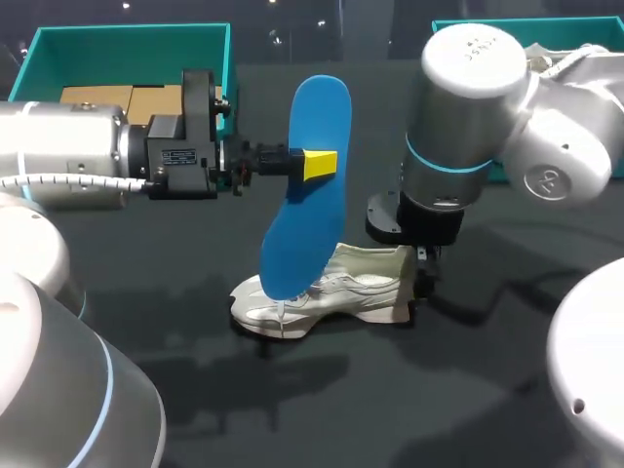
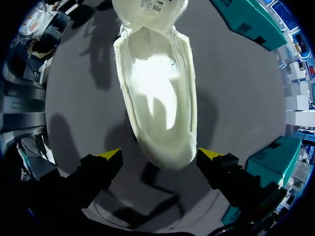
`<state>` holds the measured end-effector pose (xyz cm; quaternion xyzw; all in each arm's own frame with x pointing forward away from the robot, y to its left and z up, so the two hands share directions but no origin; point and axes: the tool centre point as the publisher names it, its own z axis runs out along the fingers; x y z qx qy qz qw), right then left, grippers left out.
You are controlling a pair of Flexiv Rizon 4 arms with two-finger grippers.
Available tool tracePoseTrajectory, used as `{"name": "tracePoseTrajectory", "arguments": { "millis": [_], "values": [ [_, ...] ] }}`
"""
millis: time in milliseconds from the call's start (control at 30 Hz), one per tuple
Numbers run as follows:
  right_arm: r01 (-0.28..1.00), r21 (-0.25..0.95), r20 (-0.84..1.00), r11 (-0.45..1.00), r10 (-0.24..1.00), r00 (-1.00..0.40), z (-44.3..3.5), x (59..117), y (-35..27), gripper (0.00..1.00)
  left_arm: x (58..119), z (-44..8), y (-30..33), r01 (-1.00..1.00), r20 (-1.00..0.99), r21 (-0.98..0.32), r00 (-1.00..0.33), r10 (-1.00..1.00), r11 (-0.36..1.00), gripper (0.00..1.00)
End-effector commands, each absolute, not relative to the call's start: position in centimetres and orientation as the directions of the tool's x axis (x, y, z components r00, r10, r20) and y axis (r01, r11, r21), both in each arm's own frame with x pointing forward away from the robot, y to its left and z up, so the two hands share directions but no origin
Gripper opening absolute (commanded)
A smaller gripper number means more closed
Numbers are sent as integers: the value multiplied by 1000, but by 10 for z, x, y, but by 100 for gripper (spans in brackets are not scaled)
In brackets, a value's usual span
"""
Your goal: Take the shoe out of the shoebox, open the shoe tongue, remove and reinsert the insole, then place the shoe into the shoebox
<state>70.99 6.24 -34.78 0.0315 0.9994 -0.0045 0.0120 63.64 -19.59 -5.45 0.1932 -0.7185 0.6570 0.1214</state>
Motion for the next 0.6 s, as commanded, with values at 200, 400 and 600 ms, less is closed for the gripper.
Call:
{"name": "tracePoseTrajectory", "arguments": {
  "millis": [200,400,600],
  "values": [
    [36,-81,-34,996,33,-999,-330,715,83,100,636,-55,-197,-437,428,-898,-896,-119,60,0],
    [0,-67,-47,998,-3,-999,-325,731,101,100,636,-55,-197,-437,428,-898,-896,-119,60,0],
    [-40,-55,-53,998,-43,-998,-324,740,118,100,636,-55,-197,-437,428,-898,-896,-119,60,0]
  ]
}}
